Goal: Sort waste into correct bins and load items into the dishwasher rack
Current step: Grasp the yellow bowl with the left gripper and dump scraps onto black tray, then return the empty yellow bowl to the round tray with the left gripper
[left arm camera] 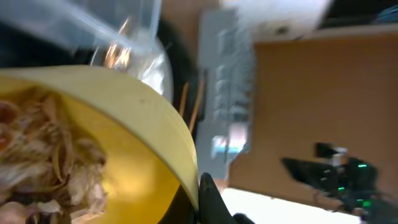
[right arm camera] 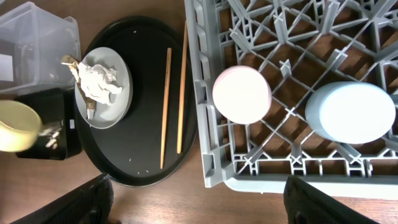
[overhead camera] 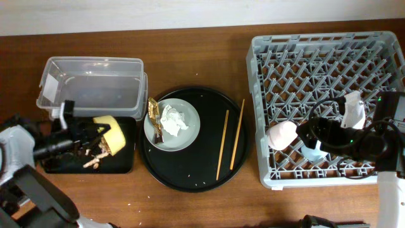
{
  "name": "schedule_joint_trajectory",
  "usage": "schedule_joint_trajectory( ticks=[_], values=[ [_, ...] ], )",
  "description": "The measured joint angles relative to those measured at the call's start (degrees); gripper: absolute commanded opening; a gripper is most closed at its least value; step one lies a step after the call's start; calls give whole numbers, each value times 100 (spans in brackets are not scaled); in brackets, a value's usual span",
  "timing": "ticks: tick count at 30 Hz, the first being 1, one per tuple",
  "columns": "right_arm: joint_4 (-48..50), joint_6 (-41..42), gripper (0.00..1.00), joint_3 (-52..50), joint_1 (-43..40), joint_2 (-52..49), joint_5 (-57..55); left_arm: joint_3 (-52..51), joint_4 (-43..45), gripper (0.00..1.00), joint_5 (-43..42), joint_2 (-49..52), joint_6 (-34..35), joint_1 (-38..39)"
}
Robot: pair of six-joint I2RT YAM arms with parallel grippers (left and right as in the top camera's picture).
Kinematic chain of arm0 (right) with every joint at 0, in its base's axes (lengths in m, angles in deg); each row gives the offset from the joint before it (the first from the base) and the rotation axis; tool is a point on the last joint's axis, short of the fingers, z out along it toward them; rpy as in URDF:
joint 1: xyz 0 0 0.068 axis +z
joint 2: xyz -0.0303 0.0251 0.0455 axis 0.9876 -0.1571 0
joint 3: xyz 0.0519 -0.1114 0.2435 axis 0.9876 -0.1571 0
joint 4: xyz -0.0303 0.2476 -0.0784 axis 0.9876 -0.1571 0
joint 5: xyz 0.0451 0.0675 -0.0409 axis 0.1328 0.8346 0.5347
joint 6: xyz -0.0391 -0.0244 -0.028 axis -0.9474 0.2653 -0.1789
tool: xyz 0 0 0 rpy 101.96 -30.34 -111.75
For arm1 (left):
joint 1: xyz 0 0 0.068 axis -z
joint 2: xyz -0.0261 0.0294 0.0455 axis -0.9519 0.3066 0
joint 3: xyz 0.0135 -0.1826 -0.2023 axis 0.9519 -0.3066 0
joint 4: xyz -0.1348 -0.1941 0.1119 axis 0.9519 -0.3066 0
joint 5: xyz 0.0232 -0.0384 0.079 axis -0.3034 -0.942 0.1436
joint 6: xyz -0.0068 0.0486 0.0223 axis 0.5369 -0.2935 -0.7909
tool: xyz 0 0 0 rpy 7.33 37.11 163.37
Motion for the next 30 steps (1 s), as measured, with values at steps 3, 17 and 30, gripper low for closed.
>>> schedule_joint_trajectory(
  ticks=[3, 17, 30],
  values=[
    [-4, 0, 88, 0, 0, 0, 0, -13, 72, 0, -623, 216, -549, -258],
    [-46, 2, 89, 0, 0, 0, 0, -533, 286, 0, -1965, 828, -922, -280],
    [-33, -2, 89, 4, 0, 0, 2, 2339, -1064, 0, 455, 295, -645, 1899]
  ],
)
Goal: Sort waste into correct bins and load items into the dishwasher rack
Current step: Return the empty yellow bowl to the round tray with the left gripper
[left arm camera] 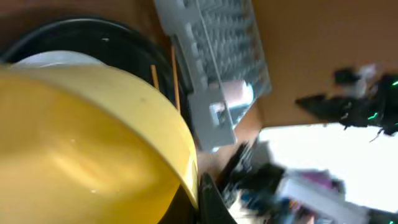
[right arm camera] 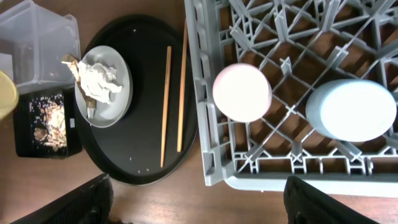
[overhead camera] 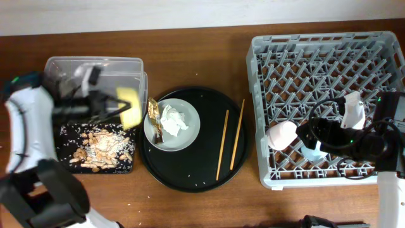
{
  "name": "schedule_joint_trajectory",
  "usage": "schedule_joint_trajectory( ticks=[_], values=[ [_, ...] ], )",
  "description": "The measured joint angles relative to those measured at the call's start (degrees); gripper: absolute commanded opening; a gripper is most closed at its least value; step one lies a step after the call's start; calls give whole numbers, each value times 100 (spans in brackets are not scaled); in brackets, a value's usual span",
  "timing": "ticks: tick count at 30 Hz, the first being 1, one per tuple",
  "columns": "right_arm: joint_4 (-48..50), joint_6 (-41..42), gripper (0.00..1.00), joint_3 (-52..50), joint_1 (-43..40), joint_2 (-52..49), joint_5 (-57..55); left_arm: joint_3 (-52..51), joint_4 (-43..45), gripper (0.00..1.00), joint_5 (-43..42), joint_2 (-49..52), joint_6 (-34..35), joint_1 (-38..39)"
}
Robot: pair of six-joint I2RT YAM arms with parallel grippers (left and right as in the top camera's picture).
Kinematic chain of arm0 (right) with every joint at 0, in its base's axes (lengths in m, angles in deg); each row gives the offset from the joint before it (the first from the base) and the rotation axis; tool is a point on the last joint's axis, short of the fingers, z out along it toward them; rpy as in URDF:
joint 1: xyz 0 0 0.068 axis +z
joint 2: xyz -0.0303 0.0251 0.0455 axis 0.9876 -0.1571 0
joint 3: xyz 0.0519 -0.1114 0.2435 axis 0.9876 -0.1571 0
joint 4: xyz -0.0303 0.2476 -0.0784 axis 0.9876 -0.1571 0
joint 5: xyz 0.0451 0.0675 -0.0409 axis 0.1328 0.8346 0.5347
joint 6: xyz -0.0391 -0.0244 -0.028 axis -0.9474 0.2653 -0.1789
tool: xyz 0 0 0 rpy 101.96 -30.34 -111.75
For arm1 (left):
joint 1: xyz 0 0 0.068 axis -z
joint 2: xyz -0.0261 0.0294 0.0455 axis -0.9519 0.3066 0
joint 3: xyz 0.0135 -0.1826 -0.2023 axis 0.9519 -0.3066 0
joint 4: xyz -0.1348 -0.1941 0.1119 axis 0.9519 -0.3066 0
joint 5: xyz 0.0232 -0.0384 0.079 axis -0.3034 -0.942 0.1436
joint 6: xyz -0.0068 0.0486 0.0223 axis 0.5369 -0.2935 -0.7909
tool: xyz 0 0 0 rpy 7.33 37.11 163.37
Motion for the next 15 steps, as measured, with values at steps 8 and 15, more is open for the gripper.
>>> schedule_joint_trajectory(
  ticks=[8, 15],
  values=[
    [-52, 2, 90, 2, 0, 0, 0, -278, 1659, 0, 3919, -168, 4131, 4548],
    [-55, 2, 90, 11, 0, 0, -2, -1720, 2887, 22, 6081, -44, 6033, 6664]
  ],
)
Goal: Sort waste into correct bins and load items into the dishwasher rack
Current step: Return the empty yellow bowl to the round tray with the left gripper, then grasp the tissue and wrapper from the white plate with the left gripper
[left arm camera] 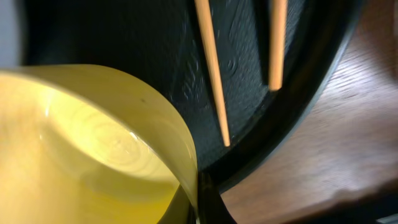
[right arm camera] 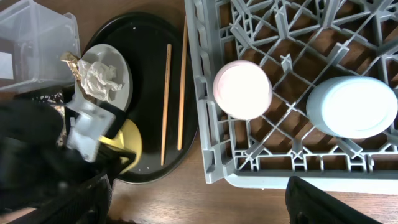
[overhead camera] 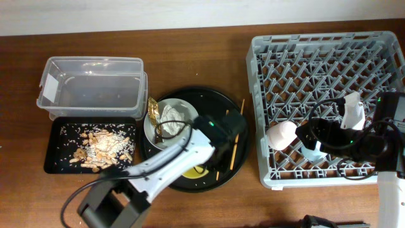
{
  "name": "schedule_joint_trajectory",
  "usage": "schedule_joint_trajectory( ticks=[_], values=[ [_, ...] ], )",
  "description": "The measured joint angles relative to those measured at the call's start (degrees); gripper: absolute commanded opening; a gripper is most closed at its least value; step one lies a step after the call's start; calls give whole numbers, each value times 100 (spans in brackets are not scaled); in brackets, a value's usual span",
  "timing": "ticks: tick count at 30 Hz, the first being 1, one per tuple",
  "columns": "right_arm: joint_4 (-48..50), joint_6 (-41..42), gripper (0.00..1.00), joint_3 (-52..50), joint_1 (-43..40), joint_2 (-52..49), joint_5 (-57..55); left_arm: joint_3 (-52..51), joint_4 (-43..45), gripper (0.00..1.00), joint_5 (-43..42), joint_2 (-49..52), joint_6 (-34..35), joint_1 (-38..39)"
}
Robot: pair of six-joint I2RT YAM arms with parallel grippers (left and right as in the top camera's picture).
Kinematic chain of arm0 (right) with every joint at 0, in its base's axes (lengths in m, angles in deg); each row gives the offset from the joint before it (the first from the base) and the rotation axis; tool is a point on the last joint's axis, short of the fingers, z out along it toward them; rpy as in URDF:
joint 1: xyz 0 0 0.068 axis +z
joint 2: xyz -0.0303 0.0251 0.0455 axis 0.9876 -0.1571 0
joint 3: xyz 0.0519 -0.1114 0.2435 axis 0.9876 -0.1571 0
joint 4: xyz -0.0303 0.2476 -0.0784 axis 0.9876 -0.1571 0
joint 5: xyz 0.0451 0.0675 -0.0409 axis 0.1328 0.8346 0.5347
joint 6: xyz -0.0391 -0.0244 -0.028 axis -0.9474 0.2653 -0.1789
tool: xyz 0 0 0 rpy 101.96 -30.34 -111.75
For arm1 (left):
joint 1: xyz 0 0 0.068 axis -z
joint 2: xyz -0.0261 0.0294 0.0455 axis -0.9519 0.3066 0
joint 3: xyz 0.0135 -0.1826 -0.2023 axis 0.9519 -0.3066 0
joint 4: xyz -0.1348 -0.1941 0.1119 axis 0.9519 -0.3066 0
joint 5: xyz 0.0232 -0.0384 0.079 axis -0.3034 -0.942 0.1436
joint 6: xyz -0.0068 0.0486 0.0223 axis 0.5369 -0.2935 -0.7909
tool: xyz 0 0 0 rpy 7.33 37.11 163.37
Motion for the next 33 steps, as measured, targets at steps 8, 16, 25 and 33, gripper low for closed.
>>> schedule_joint_trajectory(
  ticks=[8, 16, 25, 33],
  values=[
    [-7, 0, 91, 0, 0, 0, 0, 769, -584, 79, 1051, 199, 177, -17],
    [17, 0, 91, 0, 0, -2, 0, 1145, 330, 73, 933, 767, -487, -2465],
    [-7, 2, 91, 0, 0, 0, 2, 1421, -37, 0, 435, 1762, -774, -2485],
    [0, -2, 91, 0, 0, -2, 0, 3412, -767, 4, 1272, 850, -776, -3707]
  ],
)
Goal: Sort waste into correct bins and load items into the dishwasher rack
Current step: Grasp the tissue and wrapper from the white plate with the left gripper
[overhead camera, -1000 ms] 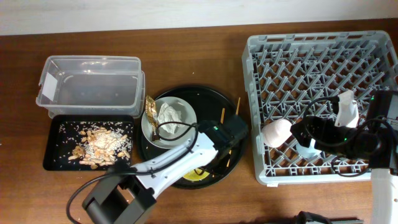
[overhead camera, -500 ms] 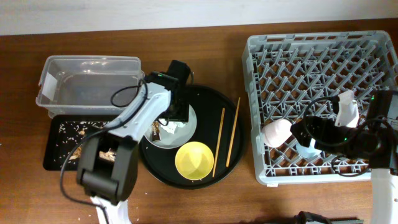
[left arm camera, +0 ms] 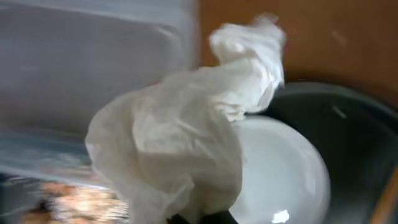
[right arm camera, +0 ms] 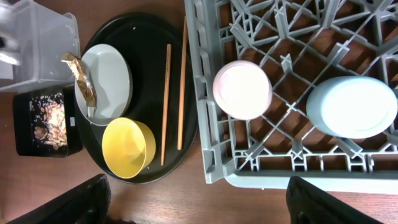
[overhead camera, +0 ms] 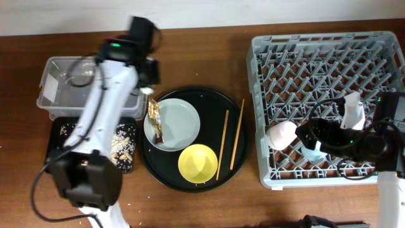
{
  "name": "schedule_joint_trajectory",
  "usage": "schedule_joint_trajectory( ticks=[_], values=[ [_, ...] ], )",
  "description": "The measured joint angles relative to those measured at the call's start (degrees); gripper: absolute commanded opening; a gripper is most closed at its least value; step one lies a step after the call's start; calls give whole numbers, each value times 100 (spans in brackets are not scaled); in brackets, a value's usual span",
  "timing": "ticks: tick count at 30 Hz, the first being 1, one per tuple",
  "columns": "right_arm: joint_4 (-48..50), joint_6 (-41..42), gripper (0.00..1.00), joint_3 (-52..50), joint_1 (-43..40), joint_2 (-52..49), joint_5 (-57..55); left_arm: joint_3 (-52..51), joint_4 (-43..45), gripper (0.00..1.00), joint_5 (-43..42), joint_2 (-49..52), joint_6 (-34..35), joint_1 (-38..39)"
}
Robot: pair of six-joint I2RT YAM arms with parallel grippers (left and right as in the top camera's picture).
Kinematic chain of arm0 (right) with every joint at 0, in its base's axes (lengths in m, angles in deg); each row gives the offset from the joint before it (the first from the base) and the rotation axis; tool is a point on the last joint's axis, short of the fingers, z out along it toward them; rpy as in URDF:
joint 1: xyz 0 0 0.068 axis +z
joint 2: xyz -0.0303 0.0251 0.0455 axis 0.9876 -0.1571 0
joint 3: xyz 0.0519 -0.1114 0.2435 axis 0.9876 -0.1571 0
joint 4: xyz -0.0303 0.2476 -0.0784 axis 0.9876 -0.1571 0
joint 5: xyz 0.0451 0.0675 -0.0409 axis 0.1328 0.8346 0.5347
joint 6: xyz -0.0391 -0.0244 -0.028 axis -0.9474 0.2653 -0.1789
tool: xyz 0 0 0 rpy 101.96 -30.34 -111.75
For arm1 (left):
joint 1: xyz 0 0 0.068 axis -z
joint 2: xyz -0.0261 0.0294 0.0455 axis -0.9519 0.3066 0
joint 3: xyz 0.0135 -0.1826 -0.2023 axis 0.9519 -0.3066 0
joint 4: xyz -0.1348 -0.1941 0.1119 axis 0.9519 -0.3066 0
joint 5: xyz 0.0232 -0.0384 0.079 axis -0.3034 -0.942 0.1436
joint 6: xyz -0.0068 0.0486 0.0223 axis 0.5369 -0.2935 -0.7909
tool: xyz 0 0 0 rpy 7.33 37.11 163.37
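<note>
A crumpled white tissue (left arm camera: pixel 186 137) fills the left wrist view, with my left gripper (left arm camera: pixel 199 219) shut on it. In the overhead view that gripper (overhead camera: pixel 147 71) hangs at the right edge of the clear plastic bin (overhead camera: pixel 63 95). The empty yellow bowl (overhead camera: pixel 197 163) stands upright on the round black tray (overhead camera: pixel 190 180). Beside it lies a grey plate (overhead camera: pixel 177 123) with a gold wrapper (overhead camera: pixel 154 120) on its left rim. Two chopsticks (overhead camera: pixel 223 144) lie on the tray's right side. My right gripper (right arm camera: pixel 199 214) is open above the dishwasher rack (overhead camera: pixel 373 50).
A black rectangular tray (overhead camera: pixel 57 136) with food scraps lies in front of the clear bin. In the rack's front left part, a pink cup (right arm camera: pixel 242 90) and a pale blue cup (right arm camera: pixel 351 107) stand upside down. Bare wooden table (overhead camera: pixel 202 54) lies between bins and rack.
My left gripper was shut on the yellow bowl, low on the round tray. Now the bowl stands free there, the tissue is gone from the plate, and the gripper holds it by the clear bin.
The left gripper held the yellow bowl, with scraps in it, tilted over the black rectangular tray. Then the scraps lay in that tray and the bowl was empty. Then the bowl was down on the round tray. Now it is let go and the tissue is held. The right arm stayed still.
</note>
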Motion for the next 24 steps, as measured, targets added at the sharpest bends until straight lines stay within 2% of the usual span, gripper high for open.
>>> schedule_joint_trajectory(
  ticks=[1, 2, 4, 7, 10, 13, 15, 18, 19, 20, 21, 24],
  values=[
    [-2, 0, 91, 0, 0, 0, 2, 2, 107, 51, 79, -7, 0, -199],
    [-7, 2, 91, 0, 0, -4, 0, 0, 256, 69, 153, 76, -13, -457],
    [-13, 0, 91, 0, 0, -4, 0, -2, 326, 71, 68, 313, -37, -800],
    [-26, 0, 91, 0, 0, -4, 2, -22, -166, 71, -472, 378, -68, -857],
    [-26, 2, 91, 0, 0, -4, 0, -35, -597, 71, -616, 378, -92, -315],
    [-28, 0, 91, 0, 0, -4, 0, -302, -564, 71, -549, 378, 57, 350],
    [-35, 2, 91, 0, 0, -11, 0, -774, -334, 68, -387, 378, 234, 664],
    [-55, 4, 91, 0, 0, -11, 0, -2011, 422, 51, -181, 411, 564, 852],
    [-59, 2, 91, 0, 0, -11, 0, -2354, 640, 37, -155, 422, 658, 846],
    [-63, 4, 91, 0, 0, -11, 0, -2638, 787, 14, -122, 455, 715, 839],
    [-66, 7, 91, 0, 0, -11, 0, -2765, 852, 0, -107, 466, 748, 835],
    [-70, 2, 91, 0, 0, -11, 0, -2811, 885, 0, -96, 468, 791, 835]
  ],
)
